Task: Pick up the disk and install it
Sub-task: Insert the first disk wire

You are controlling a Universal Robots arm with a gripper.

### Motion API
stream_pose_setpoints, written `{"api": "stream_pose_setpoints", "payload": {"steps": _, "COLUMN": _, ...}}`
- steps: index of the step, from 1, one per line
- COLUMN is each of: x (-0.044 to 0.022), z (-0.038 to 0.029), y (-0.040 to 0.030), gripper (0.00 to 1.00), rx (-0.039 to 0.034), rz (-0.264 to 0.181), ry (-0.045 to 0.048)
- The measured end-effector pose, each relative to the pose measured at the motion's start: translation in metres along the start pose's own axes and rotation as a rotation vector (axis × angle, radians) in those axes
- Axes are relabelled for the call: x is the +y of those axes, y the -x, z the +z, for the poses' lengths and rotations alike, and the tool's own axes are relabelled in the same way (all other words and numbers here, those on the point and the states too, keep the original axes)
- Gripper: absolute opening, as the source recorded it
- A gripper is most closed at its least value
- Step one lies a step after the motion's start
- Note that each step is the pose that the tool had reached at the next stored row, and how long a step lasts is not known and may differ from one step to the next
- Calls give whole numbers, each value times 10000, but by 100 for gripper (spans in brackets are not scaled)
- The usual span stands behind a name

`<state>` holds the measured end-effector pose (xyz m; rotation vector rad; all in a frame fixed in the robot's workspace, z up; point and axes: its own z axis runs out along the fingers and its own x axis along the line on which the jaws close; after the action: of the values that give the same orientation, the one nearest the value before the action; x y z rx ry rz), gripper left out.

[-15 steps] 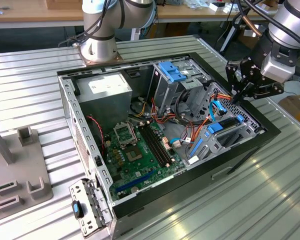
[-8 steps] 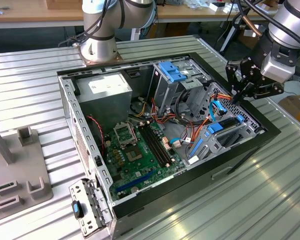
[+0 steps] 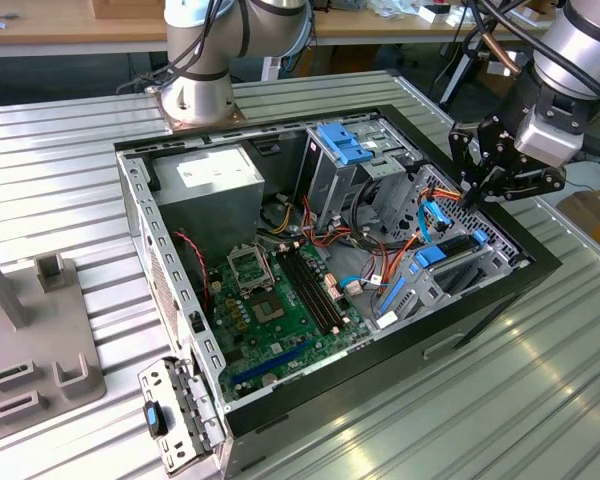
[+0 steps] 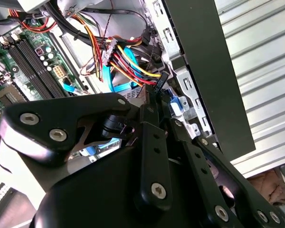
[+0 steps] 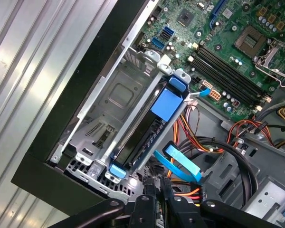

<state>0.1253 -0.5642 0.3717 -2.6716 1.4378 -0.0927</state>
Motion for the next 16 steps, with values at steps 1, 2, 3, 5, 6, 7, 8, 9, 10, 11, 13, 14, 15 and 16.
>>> {"api": "stream_pose_setpoints", "payload": {"steps": 1, "x": 6, "z": -1, "y": 3, "gripper": 17, "rx": 3, "rz": 14, "ry": 0}}
{"api": "stream_pose_setpoints", "payload": {"steps": 2, "x": 6, "z": 0, "y": 3, "gripper": 17, "rx": 3, "rz": 14, "ry": 0}}
{"api": "stream_pose_setpoints", "payload": {"steps": 3, "x": 7, "z": 0, "y": 4, "gripper": 17, "rx": 2, "rz": 15, "ry": -1}}
{"api": "stream_pose_setpoints", "payload": {"steps": 5, "x": 10, "z": 0, "y": 6, "gripper": 17, "rx": 1, "rz": 16, "ry": -1}}
{"api": "stream_pose_setpoints", "payload": {"steps": 6, "x": 10, "z": 0, "y": 6, "gripper": 17, "rx": 1, "rz": 16, "ry": -1}}
{"api": "stream_pose_setpoints", "payload": {"steps": 7, "x": 10, "z": 0, "y": 6, "gripper": 17, "rx": 2, "rz": 16, "ry": -1}}
{"api": "stream_pose_setpoints", "payload": {"steps": 8, "x": 11, "z": 0, "y": 6, "gripper": 17, "rx": 1, "rz": 16, "ry": -1}}
{"api": "stream_pose_setpoints", "payload": {"steps": 9, "x": 10, "z": 0, "y": 6, "gripper": 17, "rx": 2, "rz": 15, "ry": -1}}
{"api": "stream_pose_setpoints", "payload": {"steps": 10, "x": 11, "z": 0, "y": 6, "gripper": 17, "rx": 1, "rz": 16, "ry": -1}}
{"api": "stream_pose_setpoints", "payload": {"steps": 11, "x": 11, "z": 0, "y": 7, "gripper": 17, "rx": 1, "rz": 16, "ry": -1}}
{"api": "stream_pose_setpoints", "payload": {"steps": 13, "x": 11, "z": -1, "y": 7, "gripper": 17, "rx": 2, "rz": 16, "ry": -1}}
{"api": "stream_pose_setpoints", "payload": {"steps": 14, "x": 12, "z": 0, "y": 7, "gripper": 17, "rx": 1, "rz": 16, "ry": -1}}
{"api": "stream_pose_setpoints", "payload": {"steps": 15, "x": 12, "z": 0, "y": 7, "gripper": 17, "rx": 2, "rz": 16, "ry": -1}}
{"api": "stream_pose_setpoints", "payload": {"steps": 16, "x": 20, "z": -1, "y": 13, "gripper": 17, "rx": 1, "rz": 18, "ry": -1}}
